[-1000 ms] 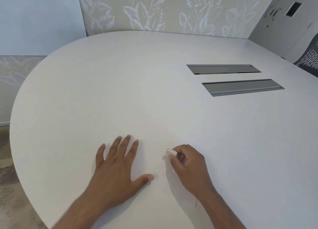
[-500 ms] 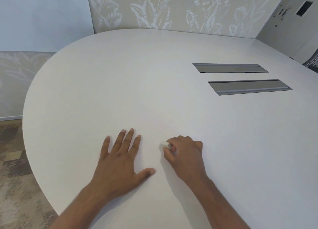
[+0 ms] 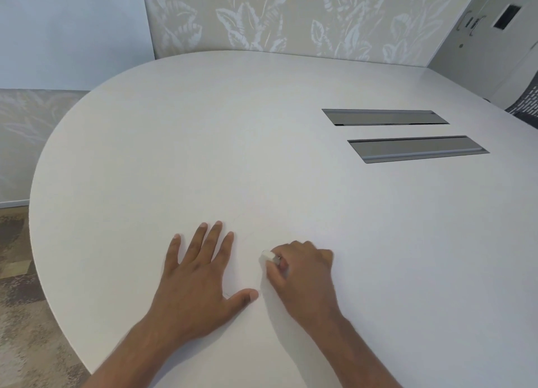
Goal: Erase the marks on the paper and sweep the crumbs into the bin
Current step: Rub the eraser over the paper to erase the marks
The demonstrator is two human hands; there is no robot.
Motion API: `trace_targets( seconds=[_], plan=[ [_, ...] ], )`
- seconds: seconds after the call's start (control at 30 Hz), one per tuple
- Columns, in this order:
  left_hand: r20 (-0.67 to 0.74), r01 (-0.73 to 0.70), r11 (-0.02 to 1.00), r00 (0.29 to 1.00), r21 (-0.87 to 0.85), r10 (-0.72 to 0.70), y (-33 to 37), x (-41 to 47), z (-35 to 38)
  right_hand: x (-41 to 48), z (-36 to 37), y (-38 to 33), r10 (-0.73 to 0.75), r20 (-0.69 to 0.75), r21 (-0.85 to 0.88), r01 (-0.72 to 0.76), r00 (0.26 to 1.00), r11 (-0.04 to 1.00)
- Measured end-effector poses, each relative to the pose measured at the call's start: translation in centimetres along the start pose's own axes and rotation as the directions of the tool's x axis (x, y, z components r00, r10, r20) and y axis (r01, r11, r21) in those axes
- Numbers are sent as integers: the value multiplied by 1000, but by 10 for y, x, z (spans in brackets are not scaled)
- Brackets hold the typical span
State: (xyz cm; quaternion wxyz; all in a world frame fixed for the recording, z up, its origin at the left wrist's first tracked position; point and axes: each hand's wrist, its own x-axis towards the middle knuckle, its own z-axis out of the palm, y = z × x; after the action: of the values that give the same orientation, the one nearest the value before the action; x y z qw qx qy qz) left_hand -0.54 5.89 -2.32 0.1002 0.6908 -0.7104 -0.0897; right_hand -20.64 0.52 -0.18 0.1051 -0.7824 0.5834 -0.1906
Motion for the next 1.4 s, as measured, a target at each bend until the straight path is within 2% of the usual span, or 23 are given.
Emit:
trace_targets(
  seconds=[0.1, 0.2, 0.3, 0.43, 0.5, 0.57, 0.63, 0.7, 0.77, 0.97, 1.07, 1.17, 1.3, 1.4],
  plan=[
    [2, 7, 1000, 1000, 1, -7, 0, 0, -1, -9, 7, -6, -84, -3, -23, 84, 996, 996],
    [8, 7, 1000, 1000, 11, -7, 1, 0, -2, 2, 3, 9, 19, -89, -92, -27, 996, 995],
    [0, 8, 1000, 1000, 4, -8, 2, -1, -3, 8, -1, 17, 121, -103, -79, -129, 987, 988],
    [8, 11, 1000, 1000, 18, -11, 1, 0, -1, -11, -1, -1, -25, 9, 6, 25, 1000, 1000],
    [15, 6, 1000, 1000, 28, -6, -1, 0, 1, -17, -4, -2, -41, 29, 37, 40, 999, 999],
    [7, 1, 1000, 1000, 22, -2, -1, 0, 0, -14, -11, 9, 97, -38, 166, -89, 995, 982],
    [11, 3, 1000, 1000, 25, -3, -1, -1, 0, -8, -19, 25, 250, -132, 290, -204, 959, 935],
    [14, 5, 1000, 1000, 21, -5, 0, -1, -1, -2, -24, 35, 312, -153, 304, -255, 938, 918],
    [19, 2, 1000, 1000, 16, -2, 0, -1, -1, 2, -24, 36, 289, -124, 272, -248, 949, 930],
    [18, 2, 1000, 1000, 30, -2, 2, 0, -4, 8, -6, 23, 80, -42, 60, -77, 996, 995],
    [10, 4, 1000, 1000, 24, -5, 2, 0, -4, 17, -6, 33, 98, -125, -66, -107, 987, 992],
    [10, 6, 1000, 1000, 14, -6, 1, 0, -4, 30, -13, 48, 210, -155, -31, -217, 965, 976],
    [14, 8, 1000, 1000, 12, -8, 1, 0, -3, 18, -9, 34, 58, -64, 1, -58, 996, 998],
    [12, 5, 1000, 1000, 18, -6, 1, 0, -2, 15, -7, 36, -3, -85, -108, -6, 996, 994]
  ],
)
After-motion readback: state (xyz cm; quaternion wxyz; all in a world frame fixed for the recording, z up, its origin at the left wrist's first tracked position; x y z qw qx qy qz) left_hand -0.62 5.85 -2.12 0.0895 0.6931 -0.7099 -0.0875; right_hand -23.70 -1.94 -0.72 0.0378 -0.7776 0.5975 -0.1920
